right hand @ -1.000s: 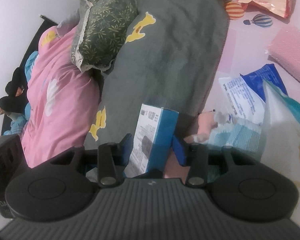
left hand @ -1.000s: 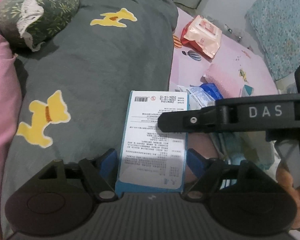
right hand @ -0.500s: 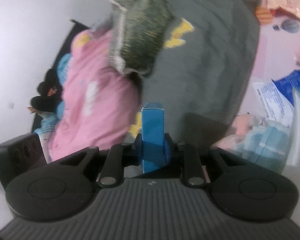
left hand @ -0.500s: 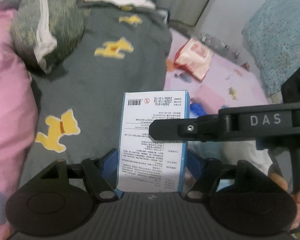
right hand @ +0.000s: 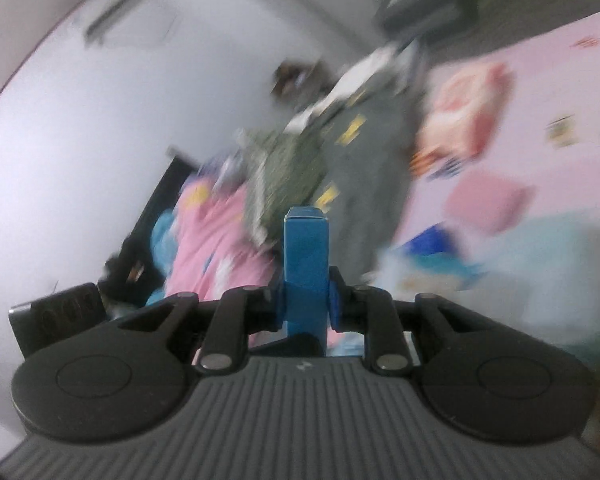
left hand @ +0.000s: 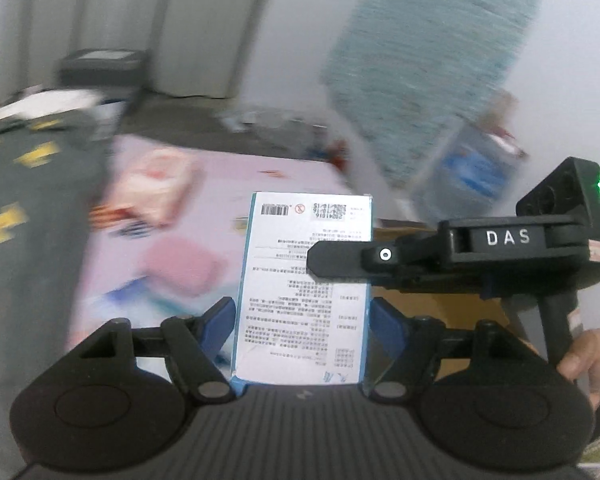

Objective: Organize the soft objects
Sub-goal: 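Carry the medicine box with the right tool into the cardboard box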

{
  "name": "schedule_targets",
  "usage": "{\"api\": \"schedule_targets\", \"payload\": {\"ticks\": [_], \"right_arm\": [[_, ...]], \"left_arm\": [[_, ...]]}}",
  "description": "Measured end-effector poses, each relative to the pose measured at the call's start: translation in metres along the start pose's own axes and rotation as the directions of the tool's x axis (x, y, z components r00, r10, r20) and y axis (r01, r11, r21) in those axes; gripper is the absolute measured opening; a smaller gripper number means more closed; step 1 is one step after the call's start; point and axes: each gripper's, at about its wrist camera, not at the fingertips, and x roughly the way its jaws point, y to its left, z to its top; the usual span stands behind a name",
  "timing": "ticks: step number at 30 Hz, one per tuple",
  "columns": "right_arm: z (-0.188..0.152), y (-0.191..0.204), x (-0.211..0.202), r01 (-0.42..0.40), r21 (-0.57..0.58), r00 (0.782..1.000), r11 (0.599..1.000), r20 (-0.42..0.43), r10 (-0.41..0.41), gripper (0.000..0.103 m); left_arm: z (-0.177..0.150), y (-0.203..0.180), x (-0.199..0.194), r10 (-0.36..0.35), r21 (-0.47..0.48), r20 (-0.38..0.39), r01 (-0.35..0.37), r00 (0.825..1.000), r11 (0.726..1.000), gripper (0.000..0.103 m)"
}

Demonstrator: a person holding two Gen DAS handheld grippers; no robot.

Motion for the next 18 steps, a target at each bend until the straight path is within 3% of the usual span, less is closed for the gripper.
{"api": "schedule_targets", "payload": {"ticks": [4,9,12,15,18], "right_arm": [[0.004,-0.042,-0.083,0.095,0.055,0.988,0.994,0.113,-0.101,0.019],[0.01,-0.094,-0.139,0.239,0.087,0.956,0.967,0.153,-0.25,0.019],[0.022,-0.127,-0.146,0.323,0.086,0.937,0.942,0.11,-0.331,0.019],[0.036,-0.161,-0.135,0.391,0.055,0.92,0.919,0.013,-0.392,0.019],[0.047,-0.195,-0.106,0.402,0.036,0.913,0.915,-0.091,-0.398,0.019]], "left_arm": [[0.007,-0.044,0.047,-0.079,0.049,-0.04,0.081,0.996,0.996,0.078],[0.002,-0.054,0.079,-0.044,0.06,-0.071,0.049,0.996,0.997,0.078],[-0.004,-0.036,0.075,-0.014,0.033,-0.076,0.017,0.997,0.999,0.079],[-0.007,-0.018,0.07,0.042,0.01,-0.068,-0.041,0.997,0.999,0.081],[-0.011,0.0,0.067,0.08,-0.033,-0.079,-0.082,0.994,0.996,0.081]]}}
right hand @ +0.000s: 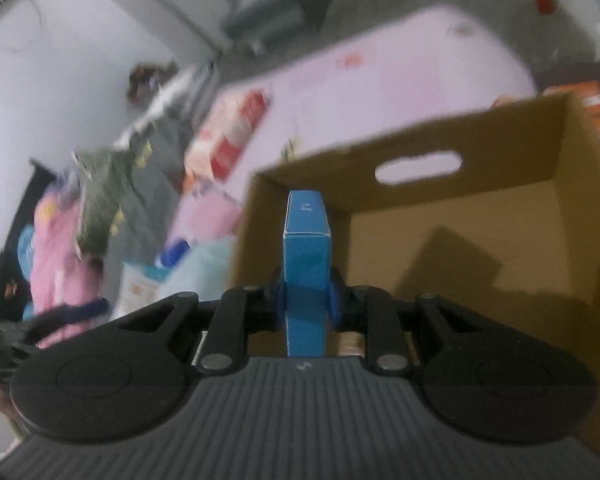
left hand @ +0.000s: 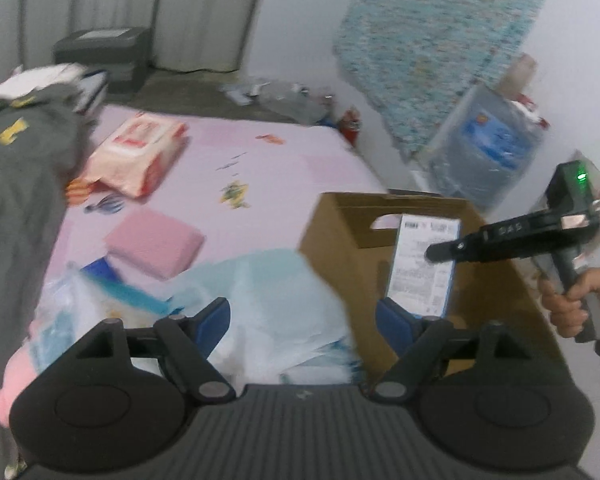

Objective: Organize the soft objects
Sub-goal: 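Carry the medicine box with the right tool into the cardboard box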

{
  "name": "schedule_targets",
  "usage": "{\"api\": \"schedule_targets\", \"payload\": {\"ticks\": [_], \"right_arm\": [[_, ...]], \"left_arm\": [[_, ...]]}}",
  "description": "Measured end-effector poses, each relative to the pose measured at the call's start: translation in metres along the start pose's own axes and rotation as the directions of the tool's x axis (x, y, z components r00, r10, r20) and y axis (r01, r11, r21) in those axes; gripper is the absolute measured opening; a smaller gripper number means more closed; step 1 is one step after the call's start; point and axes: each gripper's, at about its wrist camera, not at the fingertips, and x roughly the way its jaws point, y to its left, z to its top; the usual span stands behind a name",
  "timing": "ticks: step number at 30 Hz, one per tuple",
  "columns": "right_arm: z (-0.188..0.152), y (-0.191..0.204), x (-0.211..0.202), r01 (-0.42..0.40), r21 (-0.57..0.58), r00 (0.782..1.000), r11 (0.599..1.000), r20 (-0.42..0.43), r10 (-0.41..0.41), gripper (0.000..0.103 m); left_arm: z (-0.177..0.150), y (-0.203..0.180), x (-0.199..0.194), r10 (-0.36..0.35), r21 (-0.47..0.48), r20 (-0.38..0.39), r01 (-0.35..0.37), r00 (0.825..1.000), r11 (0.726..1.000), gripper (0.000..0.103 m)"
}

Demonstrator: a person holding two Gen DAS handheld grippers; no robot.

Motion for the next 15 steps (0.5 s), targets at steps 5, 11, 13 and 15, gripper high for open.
{"api": "schedule_targets", "payload": {"ticks": [5,11,13,15], "right_arm": [[0.012,-0.005,0.078,0.029,-0.047,0.994,0.998,-0.109,-0.034,0.022],[0.012,-0.01,0.102,0.22,-0.044,0.968,0.975,-0.112,-0.223,0.055],[0.007,-0.015,0.099,0.267,-0.027,0.958,0.963,-0.099,-0.268,0.058],[0.0,-0.019,0.096,0.276,0.008,0.957,0.961,-0.09,-0.274,0.058]], "left_arm": [[-0.011,0.024,0.004,0.036,-0.053,-0.019,-0.037,0.999,0.998,0.081],[-0.025,0.038,0.001,0.068,-0.052,-0.013,-0.069,0.998,0.996,0.081],[-0.029,0.041,-0.002,0.08,-0.046,-0.007,-0.08,0.997,0.996,0.081],[-0.033,0.044,-0.004,0.088,-0.04,-0.002,-0.088,0.996,0.995,0.081]]}}
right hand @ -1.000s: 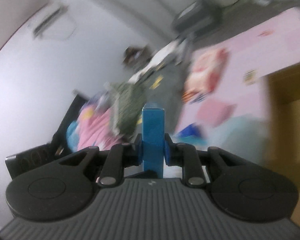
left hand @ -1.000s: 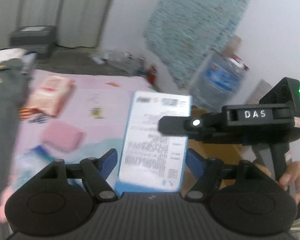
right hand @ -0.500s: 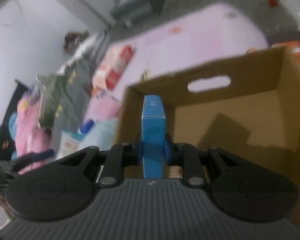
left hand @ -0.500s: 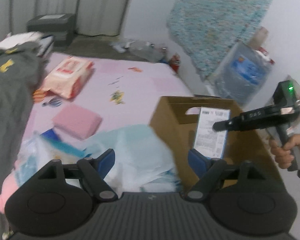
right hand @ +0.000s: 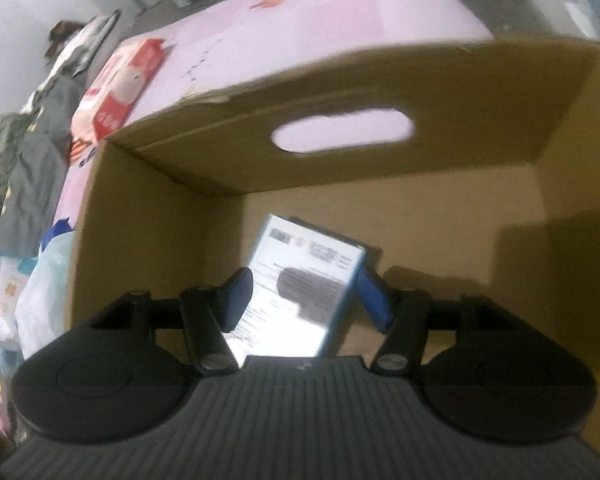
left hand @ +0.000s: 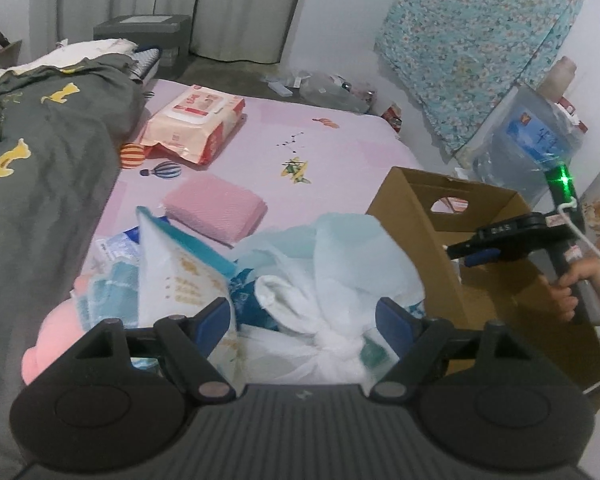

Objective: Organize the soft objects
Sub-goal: 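Carry the medicine box with the right tool into the cardboard box, then open the right tool to release the box and withdraw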

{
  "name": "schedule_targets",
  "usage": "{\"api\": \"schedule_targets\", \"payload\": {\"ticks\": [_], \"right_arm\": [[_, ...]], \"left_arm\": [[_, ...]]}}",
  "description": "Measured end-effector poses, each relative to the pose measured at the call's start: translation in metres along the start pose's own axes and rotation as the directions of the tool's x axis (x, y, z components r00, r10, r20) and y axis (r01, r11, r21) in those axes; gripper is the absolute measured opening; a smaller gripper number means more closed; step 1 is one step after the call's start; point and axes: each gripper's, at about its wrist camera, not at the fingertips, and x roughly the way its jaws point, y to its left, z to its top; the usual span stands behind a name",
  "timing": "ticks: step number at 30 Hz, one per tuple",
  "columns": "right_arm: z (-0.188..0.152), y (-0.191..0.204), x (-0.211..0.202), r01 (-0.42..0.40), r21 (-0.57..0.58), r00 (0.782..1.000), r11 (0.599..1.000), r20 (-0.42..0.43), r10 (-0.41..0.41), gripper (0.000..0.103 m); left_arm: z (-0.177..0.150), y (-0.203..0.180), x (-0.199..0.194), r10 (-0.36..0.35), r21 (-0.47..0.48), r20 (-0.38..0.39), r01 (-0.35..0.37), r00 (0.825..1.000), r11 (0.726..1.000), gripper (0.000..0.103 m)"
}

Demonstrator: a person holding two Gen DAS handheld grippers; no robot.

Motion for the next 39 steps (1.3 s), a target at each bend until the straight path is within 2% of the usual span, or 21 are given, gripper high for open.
{"api": "schedule_targets", "payload": {"ticks": [3,7,8,13,19,26,29,34,39], "right_arm": [[-0.011,-0.004,0.001,-0.02,0.044,1.0,0.999,0.008,0.02,0.056],[-0.015,-0.002,0.012,-0.059,0.088,0.998,0.994,0.007,0.059,0.031],[-0.014,-0.001,0.016,-0.07,0.094,0.998,0.993,0.012,0.07,0.03],[-0.01,0.015,0.029,-0.088,0.1,0.996,0.991,0.04,0.084,0.028],[-0.007,0.03,0.034,-0.063,0.097,0.995,0.993,0.089,0.054,0.028],[-0.008,0.018,0.024,-0.05,0.142,0.989,0.989,0.147,0.029,0.03],[-0.01,0.011,0.015,-0.075,0.179,0.987,0.981,0.156,0.047,0.031],[-0.029,0.013,-0.001,-0.152,0.173,0.986,0.973,0.102,0.135,0.031],[-0.046,0.017,0.001,-0.109,0.142,0.994,0.984,0.015,0.108,0.031]], "left_arm": [[-0.005,0.002,-0.004,0.011,0.008,0.007,-0.011,1.0,1.0,0.081],[-0.011,0.007,-0.012,0.02,0.002,0.017,-0.02,1.0,1.0,0.081],[-0.012,0.008,-0.014,0.023,-0.002,0.019,-0.023,1.0,1.0,0.081],[-0.019,0.017,-0.02,0.047,-0.024,0.02,-0.047,0.999,0.999,0.081],[-0.027,0.024,-0.027,0.072,-0.039,0.025,-0.071,0.997,0.997,0.081],[-0.029,0.028,-0.032,0.09,-0.045,0.039,-0.088,0.995,0.995,0.081],[-0.031,0.029,-0.035,0.09,-0.045,0.043,-0.088,0.995,0.995,0.081],[-0.031,0.033,-0.036,0.097,-0.048,0.044,-0.095,0.994,0.994,0.081],[-0.033,0.039,-0.039,0.109,-0.055,0.045,-0.106,0.993,0.993,0.081]]}}
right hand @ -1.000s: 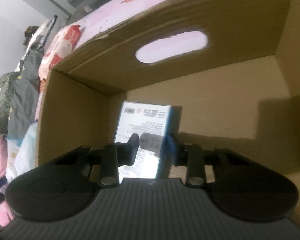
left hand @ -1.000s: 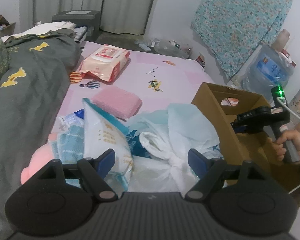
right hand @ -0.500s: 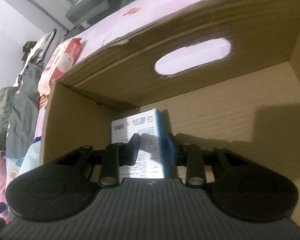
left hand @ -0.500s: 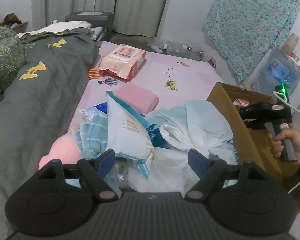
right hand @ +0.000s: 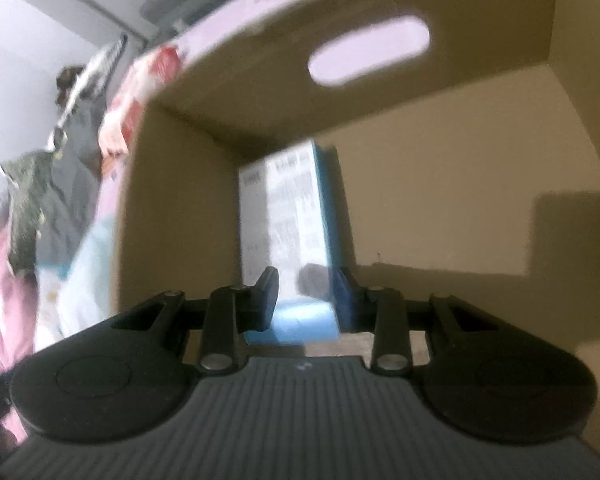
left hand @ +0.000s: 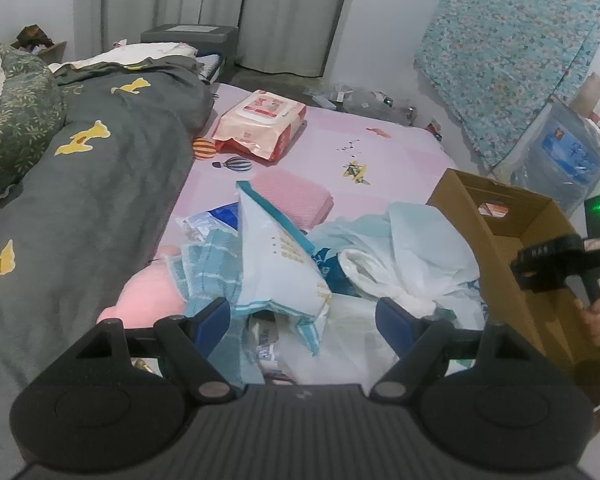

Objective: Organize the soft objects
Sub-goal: 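Open the right tool to release the box and withdraw, then lower the right tool onto the pink bubble-wrap pouch and grasp it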

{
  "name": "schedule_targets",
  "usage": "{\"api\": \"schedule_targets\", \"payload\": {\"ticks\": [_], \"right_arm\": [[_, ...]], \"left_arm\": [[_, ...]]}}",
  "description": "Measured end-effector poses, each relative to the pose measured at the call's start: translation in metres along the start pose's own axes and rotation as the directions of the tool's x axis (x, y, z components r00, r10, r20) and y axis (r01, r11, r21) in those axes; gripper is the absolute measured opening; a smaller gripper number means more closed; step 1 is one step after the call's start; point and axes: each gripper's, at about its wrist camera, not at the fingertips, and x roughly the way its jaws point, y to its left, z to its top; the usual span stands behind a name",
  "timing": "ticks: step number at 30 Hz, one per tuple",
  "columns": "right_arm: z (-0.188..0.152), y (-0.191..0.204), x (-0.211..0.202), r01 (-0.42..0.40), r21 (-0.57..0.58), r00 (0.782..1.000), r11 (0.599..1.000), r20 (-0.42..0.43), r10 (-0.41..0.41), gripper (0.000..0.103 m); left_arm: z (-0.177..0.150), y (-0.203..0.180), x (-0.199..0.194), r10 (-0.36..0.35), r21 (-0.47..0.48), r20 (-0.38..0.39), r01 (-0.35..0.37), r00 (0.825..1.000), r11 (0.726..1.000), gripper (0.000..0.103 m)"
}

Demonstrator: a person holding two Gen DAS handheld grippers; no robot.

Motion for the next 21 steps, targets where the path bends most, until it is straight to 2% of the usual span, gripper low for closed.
{"api": "schedule_targets", "payload": {"ticks": [3,6,9,12,15,18,21], "right_arm": [[-0.006,-0.004,0.008,0.026,-0.006,0.999,1.0,-0.021,-0.026,0.031],[-0.005,-0.007,0.009,0.008,0.032,1.0,0.999,0.008,-0.009,0.031],[-0.006,-0.005,0.004,0.036,0.027,0.999,0.999,0.026,-0.037,0.031],[-0.006,-0.002,-0.012,0.058,0.019,0.997,0.998,0.045,-0.058,0.032],[-0.003,0.011,-0.043,0.076,-0.015,0.99,0.997,0.121,-0.074,0.036],[0.006,0.04,-0.076,0.053,-0.087,0.978,0.995,0.207,-0.034,0.044],[0.02,0.08,-0.093,-0.058,-0.182,0.972,0.982,0.213,0.097,0.053]], "left_arm": [[0.0,0.002,-0.002,0.004,-0.007,0.005,-0.004,1.0,1.0,0.081],[0.001,0.006,-0.001,0.007,-0.015,0.007,-0.007,1.0,1.0,0.081],[0.007,0.008,-0.001,0.011,-0.011,0.013,-0.011,1.0,1.0,0.081],[0.018,0.011,-0.003,0.007,-0.008,0.037,-0.007,0.999,1.0,0.081],[0.036,0.011,0.001,-0.011,0.002,0.045,0.011,0.999,1.0,0.081],[0.059,0.008,0.013,-0.031,0.005,0.028,0.031,0.999,1.0,0.082],[0.083,0.005,0.035,-0.043,0.003,-0.003,0.043,0.999,0.999,0.081]]}}
